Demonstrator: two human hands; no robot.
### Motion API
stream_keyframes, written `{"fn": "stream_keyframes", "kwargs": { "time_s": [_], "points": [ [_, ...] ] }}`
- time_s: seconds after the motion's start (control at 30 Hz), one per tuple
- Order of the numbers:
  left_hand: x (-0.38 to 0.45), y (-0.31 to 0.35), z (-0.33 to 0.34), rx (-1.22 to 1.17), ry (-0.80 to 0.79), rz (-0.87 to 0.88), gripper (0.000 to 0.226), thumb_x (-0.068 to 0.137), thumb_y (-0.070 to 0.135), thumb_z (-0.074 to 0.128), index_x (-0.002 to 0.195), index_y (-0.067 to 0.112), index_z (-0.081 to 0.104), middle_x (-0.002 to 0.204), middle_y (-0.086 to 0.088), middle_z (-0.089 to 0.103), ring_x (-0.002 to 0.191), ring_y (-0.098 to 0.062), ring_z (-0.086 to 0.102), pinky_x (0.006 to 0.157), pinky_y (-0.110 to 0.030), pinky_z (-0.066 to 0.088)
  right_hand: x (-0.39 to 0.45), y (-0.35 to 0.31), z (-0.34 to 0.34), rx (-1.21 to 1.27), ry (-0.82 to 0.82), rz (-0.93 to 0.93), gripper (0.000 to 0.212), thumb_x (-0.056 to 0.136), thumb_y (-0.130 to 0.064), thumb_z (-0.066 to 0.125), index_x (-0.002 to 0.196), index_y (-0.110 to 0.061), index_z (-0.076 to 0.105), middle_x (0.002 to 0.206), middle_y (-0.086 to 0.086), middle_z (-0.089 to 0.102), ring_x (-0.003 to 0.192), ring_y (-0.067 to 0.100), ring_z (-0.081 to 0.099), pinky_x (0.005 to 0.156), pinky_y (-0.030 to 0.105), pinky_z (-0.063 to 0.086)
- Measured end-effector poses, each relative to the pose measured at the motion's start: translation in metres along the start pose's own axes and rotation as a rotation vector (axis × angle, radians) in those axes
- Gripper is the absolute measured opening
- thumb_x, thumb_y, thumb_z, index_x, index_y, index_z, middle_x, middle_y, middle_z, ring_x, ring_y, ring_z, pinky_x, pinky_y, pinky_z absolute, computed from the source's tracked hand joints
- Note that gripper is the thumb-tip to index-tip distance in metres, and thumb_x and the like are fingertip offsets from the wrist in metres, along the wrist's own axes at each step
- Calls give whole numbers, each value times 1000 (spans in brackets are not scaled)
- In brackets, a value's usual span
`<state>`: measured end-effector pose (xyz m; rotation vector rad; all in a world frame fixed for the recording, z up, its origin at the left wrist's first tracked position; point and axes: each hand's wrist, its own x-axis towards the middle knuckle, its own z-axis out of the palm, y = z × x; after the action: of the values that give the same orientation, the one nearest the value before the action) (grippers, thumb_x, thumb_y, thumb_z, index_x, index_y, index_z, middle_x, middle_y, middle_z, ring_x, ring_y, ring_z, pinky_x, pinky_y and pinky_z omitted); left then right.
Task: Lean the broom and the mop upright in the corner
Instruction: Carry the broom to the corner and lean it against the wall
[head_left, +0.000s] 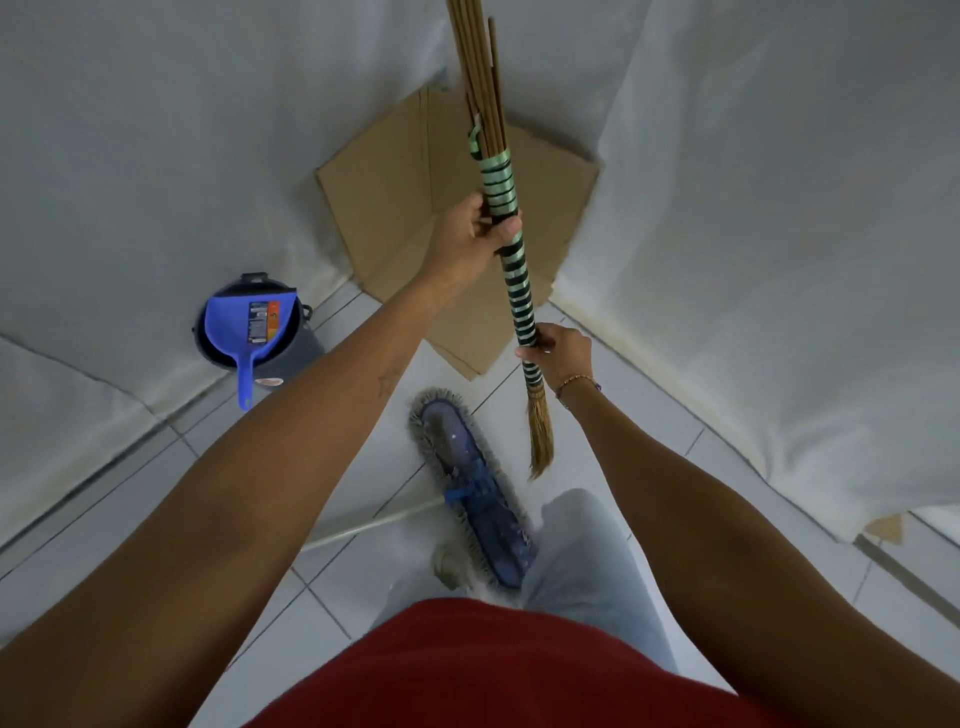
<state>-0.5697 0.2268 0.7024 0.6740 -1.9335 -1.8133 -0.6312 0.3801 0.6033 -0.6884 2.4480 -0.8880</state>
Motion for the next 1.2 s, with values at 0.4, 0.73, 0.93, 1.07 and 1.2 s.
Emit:
{"fn": "stream_keyframes", "kwargs": {
  "time_s": [0.4,0.73,0.93,1.07,1.2],
  "points": [
    [208,-40,23,45,102,-8,29,86,4,60,114,1,53,111,-12,65,104,-23,63,98,-43,51,208,8,-12,121,-117,23,29,71,-22,75,96,-11,68,96,11,73,90,23,64,85,33,52],
    [379,-24,40,120,244,-62,33,82,14,67,110,1,57,110,-15,67,104,-25,65,94,-34,52,404,-9,-60,142,-262,-86,28,71,-17,74,97,-8,67,97,13,73,87,22,66,83,38,56],
    [422,-29,26,147,236,-129,31,80,8,68,107,-4,58,101,-13,64,94,-23,63,87,-34,52,445,-15,-45,153,-313,-95,32,72,-17,74,101,-6,66,98,14,74,88,24,68,83,38,56],
    [441,-32,1,132,269,-141,23,81,6,67,100,5,55,96,-14,60,84,-19,58,74,-18,51,471,-37,-31,119,-341,-134,31,72,-17,74,100,-6,67,96,14,74,88,25,68,77,31,53],
    [474,-38,-35,161,287,-147,26,77,22,65,96,8,55,88,-6,59,84,-19,57,79,-31,50,507,-62,-13,109,-340,-172,30,73,-16,74,99,-4,68,95,15,74,86,25,68,70,25,46]
  ]
}}
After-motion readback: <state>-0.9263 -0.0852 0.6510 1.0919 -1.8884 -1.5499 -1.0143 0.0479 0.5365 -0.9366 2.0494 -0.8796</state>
